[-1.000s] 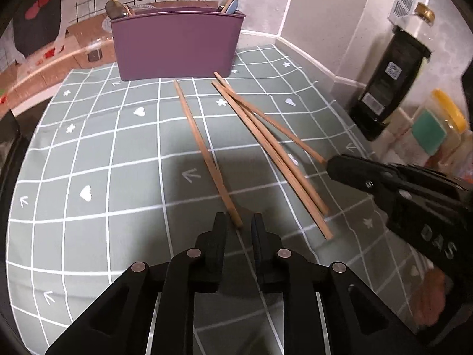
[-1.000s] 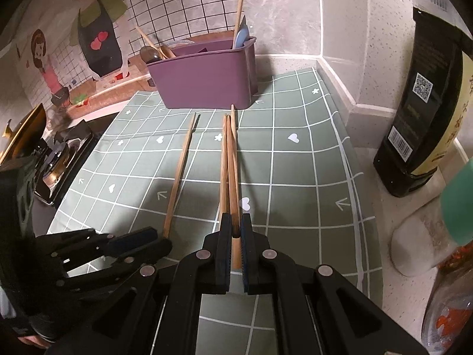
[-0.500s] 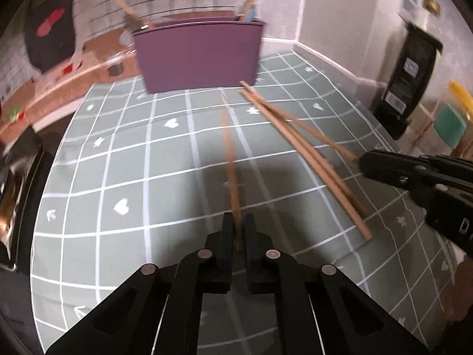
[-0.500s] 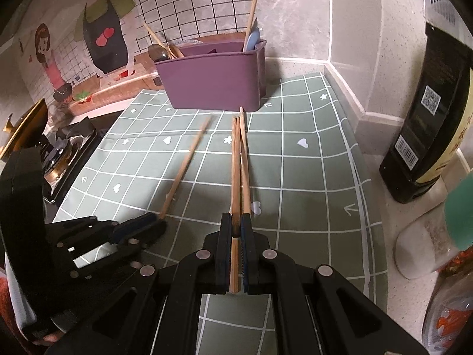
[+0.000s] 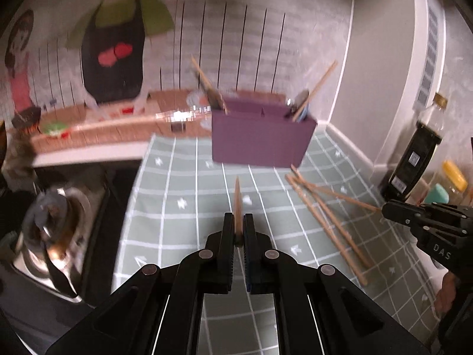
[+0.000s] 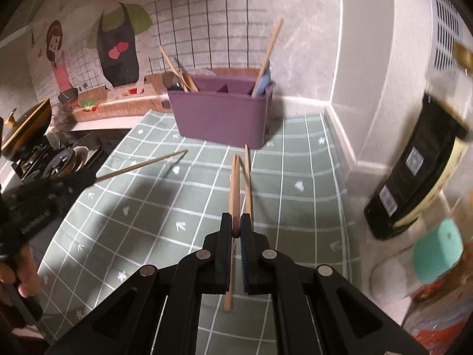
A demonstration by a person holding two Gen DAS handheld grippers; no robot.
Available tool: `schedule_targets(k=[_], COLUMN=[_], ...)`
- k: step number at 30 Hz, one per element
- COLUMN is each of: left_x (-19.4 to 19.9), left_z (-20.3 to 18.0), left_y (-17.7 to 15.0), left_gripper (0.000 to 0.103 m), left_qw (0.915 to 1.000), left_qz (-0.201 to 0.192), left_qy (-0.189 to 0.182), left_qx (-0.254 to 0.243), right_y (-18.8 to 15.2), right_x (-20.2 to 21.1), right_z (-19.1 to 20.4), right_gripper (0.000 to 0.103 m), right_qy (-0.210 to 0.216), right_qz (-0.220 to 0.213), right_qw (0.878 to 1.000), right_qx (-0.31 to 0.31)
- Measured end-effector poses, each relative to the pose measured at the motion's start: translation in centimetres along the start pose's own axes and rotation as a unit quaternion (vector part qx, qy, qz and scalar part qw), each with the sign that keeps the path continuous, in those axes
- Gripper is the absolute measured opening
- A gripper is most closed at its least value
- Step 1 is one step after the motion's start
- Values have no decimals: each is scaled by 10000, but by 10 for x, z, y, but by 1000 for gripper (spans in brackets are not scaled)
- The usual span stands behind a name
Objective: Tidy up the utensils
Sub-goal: 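Lift both chopsticks over the purple holder and release them inside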
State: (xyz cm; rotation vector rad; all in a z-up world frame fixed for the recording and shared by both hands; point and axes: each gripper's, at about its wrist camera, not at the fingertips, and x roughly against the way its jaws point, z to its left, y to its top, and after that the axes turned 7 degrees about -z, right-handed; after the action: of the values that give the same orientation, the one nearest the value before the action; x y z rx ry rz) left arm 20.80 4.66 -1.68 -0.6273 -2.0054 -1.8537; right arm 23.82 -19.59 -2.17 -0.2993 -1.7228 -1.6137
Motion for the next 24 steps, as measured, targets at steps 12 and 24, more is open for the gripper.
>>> schedule_targets(k=[12,24], left_x=[16,47], left_z=[13,-1], left_y=[90,234], left_gripper=[5,5], left_qw=[9978,9840], left_qz=[-493,-1529], left_qy=[-409,-889], left_qx=[171,222], right_y=[91,220], right_x=[20,84], right_z=[5,6], right_gripper=[5,5], right_qy=[-120,-119], right_qz=[-683,-1607], right_qw=[9973,9866], right_qx=[239,257])
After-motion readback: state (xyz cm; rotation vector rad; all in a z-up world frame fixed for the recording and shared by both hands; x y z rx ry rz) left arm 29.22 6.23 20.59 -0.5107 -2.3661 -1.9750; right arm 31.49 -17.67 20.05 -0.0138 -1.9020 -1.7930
